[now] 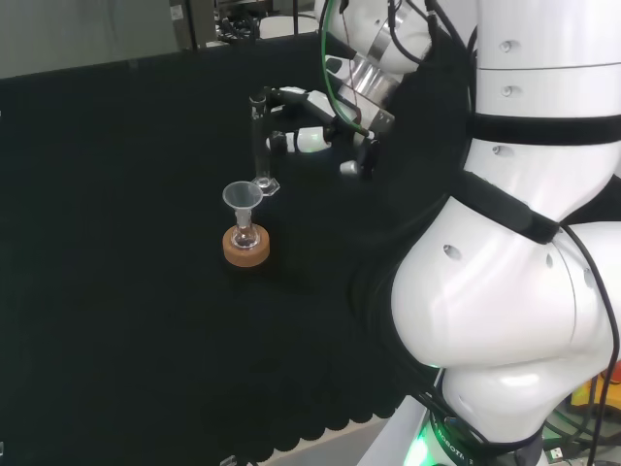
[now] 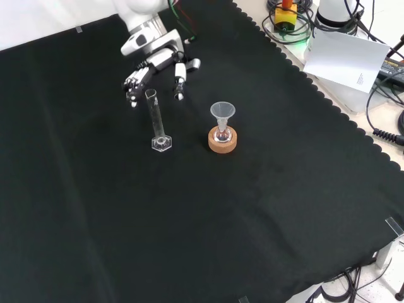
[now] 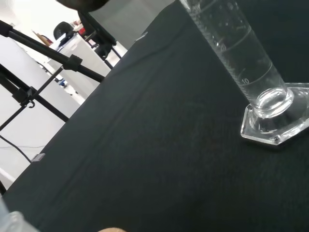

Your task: Put the graduated cylinder back on the table.

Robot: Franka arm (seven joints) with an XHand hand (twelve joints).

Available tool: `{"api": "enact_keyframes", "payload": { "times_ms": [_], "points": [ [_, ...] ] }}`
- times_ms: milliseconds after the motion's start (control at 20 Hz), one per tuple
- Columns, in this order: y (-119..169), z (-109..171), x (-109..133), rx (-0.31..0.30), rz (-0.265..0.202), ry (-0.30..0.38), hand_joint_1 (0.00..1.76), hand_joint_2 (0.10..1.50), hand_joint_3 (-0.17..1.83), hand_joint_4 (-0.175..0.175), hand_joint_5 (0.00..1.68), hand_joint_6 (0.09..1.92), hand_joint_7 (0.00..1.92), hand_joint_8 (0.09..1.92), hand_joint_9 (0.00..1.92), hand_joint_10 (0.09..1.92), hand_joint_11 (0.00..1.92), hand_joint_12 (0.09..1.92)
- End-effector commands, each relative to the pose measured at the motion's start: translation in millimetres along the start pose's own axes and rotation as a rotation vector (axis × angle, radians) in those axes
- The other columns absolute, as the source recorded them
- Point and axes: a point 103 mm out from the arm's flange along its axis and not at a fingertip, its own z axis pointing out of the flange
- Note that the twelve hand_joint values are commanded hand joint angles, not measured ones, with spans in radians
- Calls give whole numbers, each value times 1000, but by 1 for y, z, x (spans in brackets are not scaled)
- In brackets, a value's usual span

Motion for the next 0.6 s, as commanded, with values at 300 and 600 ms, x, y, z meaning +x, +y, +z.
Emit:
{"api": "enact_keyframes", "payload": {
  "times_ms": [300,600],
  "points": [
    [-77,-79,60,-43,123,-215,691,909,-173,-38,293,87,19,623,564,87,81,1436],
    [-101,-99,91,-61,143,-288,691,916,-172,-37,285,87,10,625,548,87,75,1439]
  ]
}}
